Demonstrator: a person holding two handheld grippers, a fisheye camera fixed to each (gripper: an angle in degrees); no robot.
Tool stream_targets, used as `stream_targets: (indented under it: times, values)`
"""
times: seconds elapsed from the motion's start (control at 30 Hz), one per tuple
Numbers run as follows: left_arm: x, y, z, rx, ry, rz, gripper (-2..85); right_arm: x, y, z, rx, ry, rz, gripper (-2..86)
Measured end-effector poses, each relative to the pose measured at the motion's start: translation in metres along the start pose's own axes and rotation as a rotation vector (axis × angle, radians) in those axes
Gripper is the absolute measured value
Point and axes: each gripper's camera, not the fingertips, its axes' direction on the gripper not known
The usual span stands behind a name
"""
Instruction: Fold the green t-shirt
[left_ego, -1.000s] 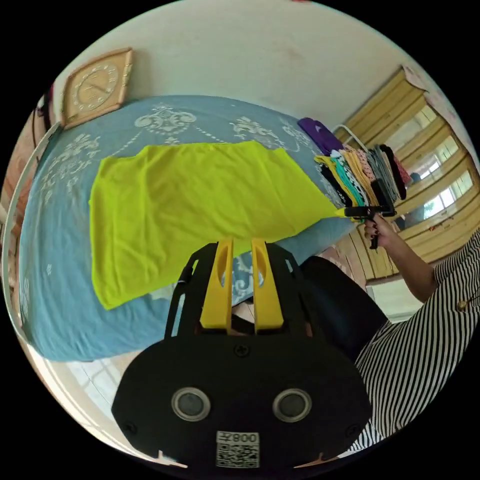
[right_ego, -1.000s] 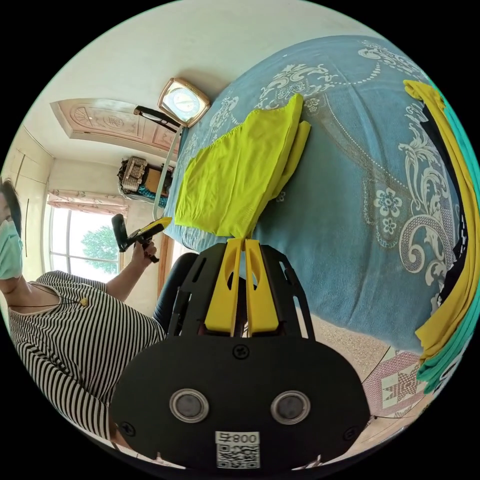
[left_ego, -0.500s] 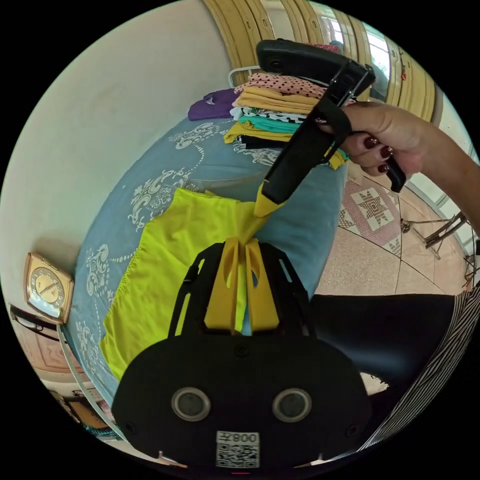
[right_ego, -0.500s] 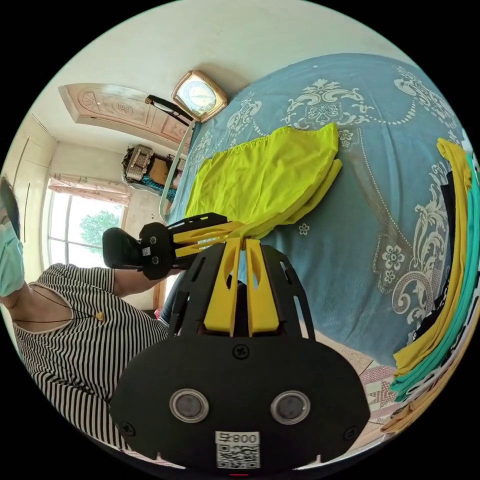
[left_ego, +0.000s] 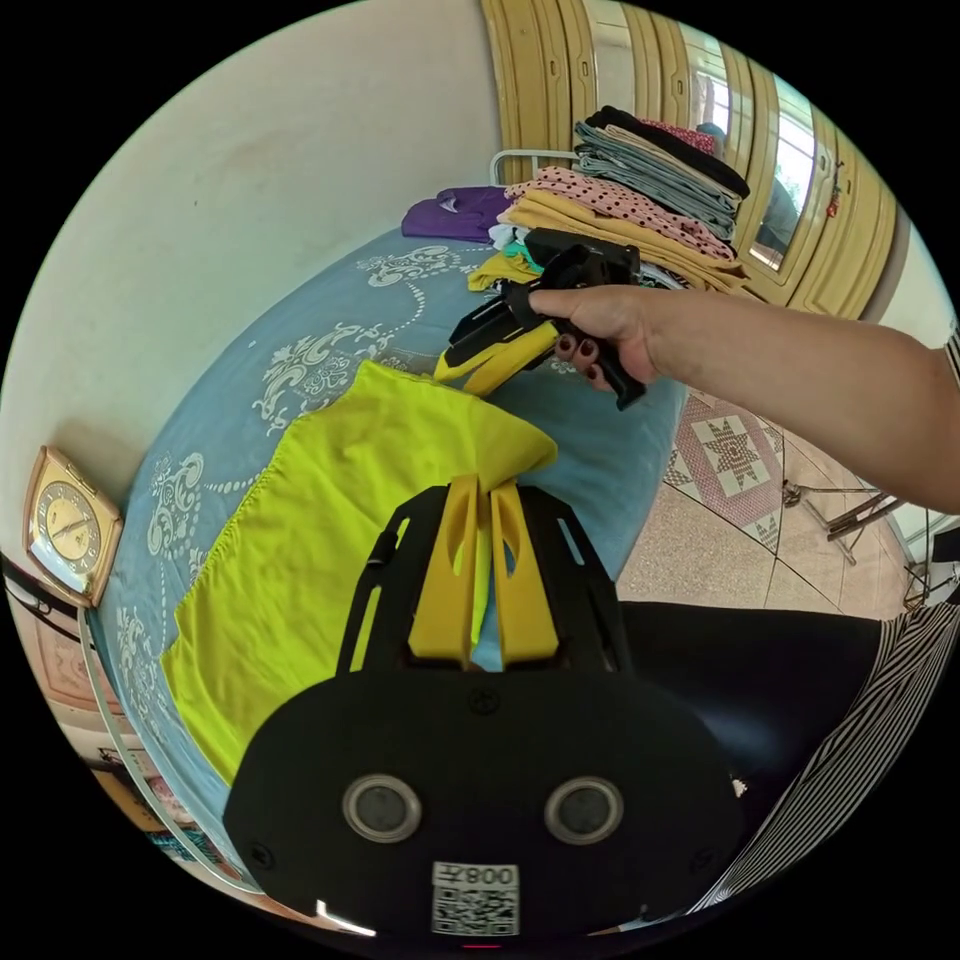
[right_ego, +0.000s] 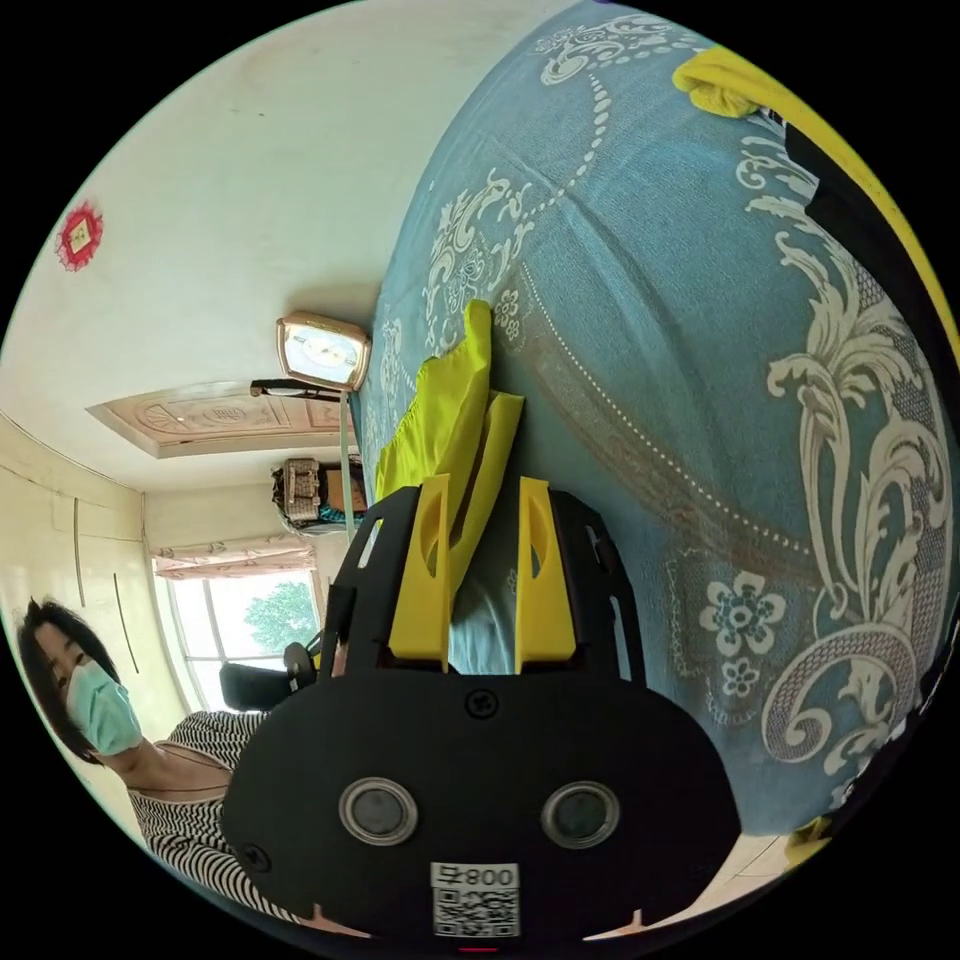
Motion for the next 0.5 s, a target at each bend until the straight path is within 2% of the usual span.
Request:
stream_targets:
  times: [0.37,0.5]
  values:
    - [0.02,-0.009,0.022,0.005,0.021,0.0,2.0,-0.014,-0.03,-0.001,0.034,-0.1,0.061,10.7]
    - [0.022,-0.009,0.026,0.004,0.023,0.006,1.9,-0.022,-0.033,-0.001,0.011,-0.079,0.067,9.5]
